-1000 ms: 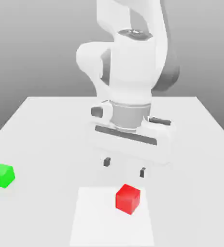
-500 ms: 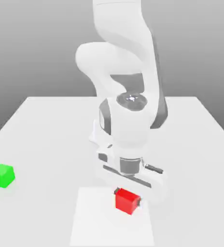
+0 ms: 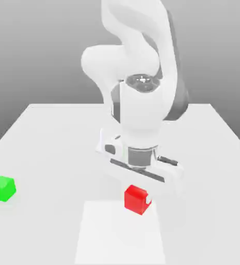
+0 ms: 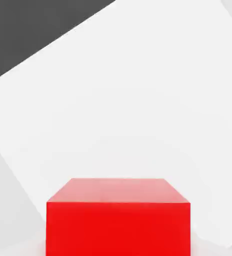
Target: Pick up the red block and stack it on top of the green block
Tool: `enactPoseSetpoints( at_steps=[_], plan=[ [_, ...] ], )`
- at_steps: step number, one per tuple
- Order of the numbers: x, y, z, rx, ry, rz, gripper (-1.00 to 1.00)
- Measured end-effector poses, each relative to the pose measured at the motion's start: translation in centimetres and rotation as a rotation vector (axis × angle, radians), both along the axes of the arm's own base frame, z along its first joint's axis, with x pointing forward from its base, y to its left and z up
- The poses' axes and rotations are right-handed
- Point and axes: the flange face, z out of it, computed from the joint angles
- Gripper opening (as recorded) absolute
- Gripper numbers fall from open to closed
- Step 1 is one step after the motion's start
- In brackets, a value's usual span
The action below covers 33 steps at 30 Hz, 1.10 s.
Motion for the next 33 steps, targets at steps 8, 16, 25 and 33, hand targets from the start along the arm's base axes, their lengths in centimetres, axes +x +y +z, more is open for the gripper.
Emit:
enactPoseSetpoints(
  at_steps=[8, 16, 25, 33],
  plan=[
    [0.9, -8.0, 0.9, 0.003, -0.001, -0.198, -1.00],
    [-5.6, -30.0, 2.2, 0.004, -0.001, -0.761, -1.00],
    [-10.7, -37.7, 3.5, 0.001, 0.000, -0.962, -1.00],
    [-12.0, -39.1, -2.2, 0.000, 0.001, -1.004, 1.00]
  ],
)
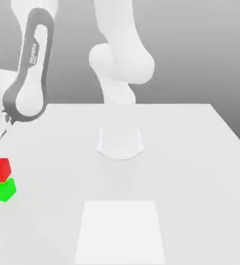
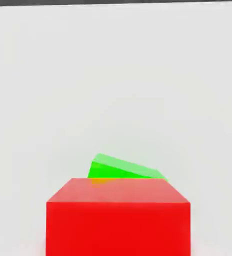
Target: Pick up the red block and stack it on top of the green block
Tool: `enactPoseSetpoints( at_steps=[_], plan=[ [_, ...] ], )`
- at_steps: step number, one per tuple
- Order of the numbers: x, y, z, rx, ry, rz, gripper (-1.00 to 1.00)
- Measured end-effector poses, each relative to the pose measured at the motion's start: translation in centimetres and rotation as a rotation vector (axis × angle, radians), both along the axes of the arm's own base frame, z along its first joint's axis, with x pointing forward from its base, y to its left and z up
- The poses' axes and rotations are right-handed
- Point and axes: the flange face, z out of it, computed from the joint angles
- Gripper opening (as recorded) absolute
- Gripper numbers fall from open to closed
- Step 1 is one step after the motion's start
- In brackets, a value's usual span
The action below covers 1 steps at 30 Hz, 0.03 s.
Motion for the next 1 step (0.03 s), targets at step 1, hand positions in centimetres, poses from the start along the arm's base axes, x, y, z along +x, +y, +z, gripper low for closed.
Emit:
enactPoseSetpoints(
  at_steps=[1],
  plan=[
    [0.00, 0.00, 0.00, 0.000, 0.000, 0.000, 1.00]
  ],
)
